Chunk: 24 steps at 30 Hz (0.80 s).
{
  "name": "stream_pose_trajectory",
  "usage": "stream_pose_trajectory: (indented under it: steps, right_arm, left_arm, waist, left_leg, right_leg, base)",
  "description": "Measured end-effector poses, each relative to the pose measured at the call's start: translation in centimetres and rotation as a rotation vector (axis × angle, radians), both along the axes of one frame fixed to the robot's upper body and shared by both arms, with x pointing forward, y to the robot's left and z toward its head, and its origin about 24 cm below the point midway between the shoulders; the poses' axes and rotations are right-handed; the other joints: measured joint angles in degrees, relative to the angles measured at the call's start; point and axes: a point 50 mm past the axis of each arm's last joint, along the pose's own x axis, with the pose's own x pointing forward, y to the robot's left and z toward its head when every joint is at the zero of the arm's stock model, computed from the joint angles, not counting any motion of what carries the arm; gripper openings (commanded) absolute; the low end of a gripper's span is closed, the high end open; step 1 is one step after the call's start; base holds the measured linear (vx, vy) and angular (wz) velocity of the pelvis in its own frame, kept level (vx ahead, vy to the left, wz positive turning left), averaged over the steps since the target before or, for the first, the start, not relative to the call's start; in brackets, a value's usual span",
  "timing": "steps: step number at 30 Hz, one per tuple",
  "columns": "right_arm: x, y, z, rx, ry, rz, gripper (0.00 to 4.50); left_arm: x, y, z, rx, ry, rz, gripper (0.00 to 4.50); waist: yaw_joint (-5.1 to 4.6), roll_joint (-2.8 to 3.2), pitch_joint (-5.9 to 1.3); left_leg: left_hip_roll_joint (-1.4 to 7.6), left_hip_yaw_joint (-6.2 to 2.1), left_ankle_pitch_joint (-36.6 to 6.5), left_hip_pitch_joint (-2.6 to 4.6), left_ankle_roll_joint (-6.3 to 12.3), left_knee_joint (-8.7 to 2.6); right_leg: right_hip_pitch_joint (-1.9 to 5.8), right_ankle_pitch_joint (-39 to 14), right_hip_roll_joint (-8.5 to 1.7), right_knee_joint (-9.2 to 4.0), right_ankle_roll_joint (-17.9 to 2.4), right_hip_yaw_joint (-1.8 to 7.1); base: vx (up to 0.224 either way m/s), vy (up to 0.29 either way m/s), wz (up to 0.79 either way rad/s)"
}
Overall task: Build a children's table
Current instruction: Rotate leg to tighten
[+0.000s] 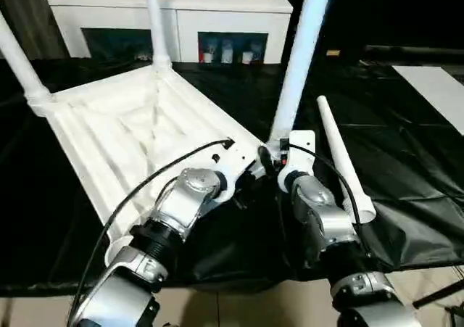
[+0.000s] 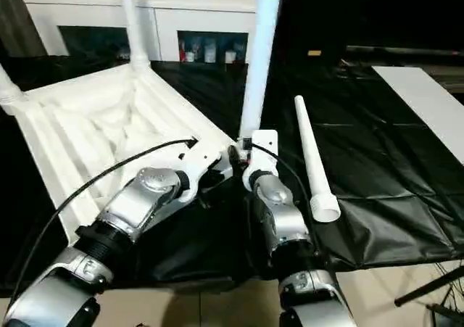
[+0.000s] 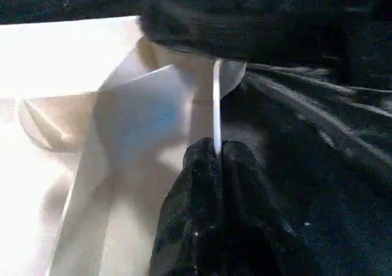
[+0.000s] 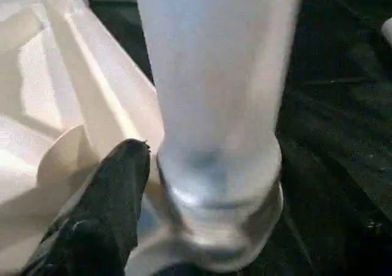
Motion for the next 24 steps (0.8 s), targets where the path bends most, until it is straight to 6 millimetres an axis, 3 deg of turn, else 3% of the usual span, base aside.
stream_pose_trajectory:
  steps: [2,5,8,13,15,21,24]
  right_arm:
    - [-0.3,0.0,0.1,-0.006,-0.016,0.043,3.8]
    - [-0.9,-0.9,0.6,-0.089,-0.047,0.141,4.25]
    - [-1.6,-3.2,1.2,-0.211,-0.068,0.241,4.25]
    - [-3.1,-5.6,2.5,-0.224,-0.088,0.423,4.25]
    - [-4.7,-6.0,3.2,-0.199,-0.09,0.583,4.25]
    - [-7.1,-4.8,2.9,-0.143,-0.025,0.886,4.25]
    - [-7.5,-4.2,2.6,-0.137,-0.004,0.946,4.25]
  left_arm:
    - [0.2,0.7,0.2,0.012,-0.017,-0.006,0.0]
    - [0.0,2.0,0.6,0.027,-0.017,-0.049,0.0]
    - [-0.6,3.8,0.9,0.047,-0.006,-0.11,0.0]
    - [-2.0,6.5,1.2,0.07,0.034,-0.27,0.0]
    - [-3.2,7.7,1.3,0.069,0.079,-0.387,0.0]
    - [-4.7,7.9,1.6,0.08,0.161,-0.553,0.0]
    - [-5.0,7.4,1.4,0.072,0.175,-0.589,0.0]
  waist:
    - [-0.09,0.01,0.02]
    - [0.14,0.03,0.11]
    - [0.54,0.01,0.14]
    - [0.9,0.07,0.21]
    - [1.39,0.11,0.23]
    - [3.11,0.24,0.3]
    - [3.29,0.18,0.3]
  left_leg:
    - [0.01,0.0,0.0,-0.19,-0.01,-0.03]
    - [0.04,0.0,0.0,-0.36,-0.01,-0.06]
    - [0.04,0.02,0.0,-0.42,-0.01,-0.13]
    - [0.04,0.04,0.0,-0.39,-0.01,-0.22]
    - [0.04,0.04,0.0,-0.36,-0.02,-0.3]
    - [0.0,0.16,0.0,-0.28,-0.01,-0.16]
    - [0.0,0.2,0.0,-0.28,-0.01,-0.08]
  right_leg:
    - [-0.3,0.1,0.02,0.02,0.0,0.0]
    - [-0.49,0.1,0.04,-0.02,0.0,-0.02]
    - [-0.52,0.1,0.04,-0.13,0.0,-0.02]
    - [-0.54,0.1,0.04,-0.13,0.1,-0.01]
    - [-0.52,0.0,0.04,-0.17,0.1,-0.01]
    - [-0.31,0.0,-0.04,-0.14,0.1,0.1]
    - [-0.3,0.0,-0.05,-0.08,0.1,0.15]
  base:
    - [0.0,0.0,0.0]
    - [0.0,0.0,0.0]
    - [0.0,0.0,0.0]
    - [0.0,0.0,0.0]
    - [0.0,0.0,0.0]
    - [0.0,0.0,0.0]
    - [0.0,0.0,0.0]
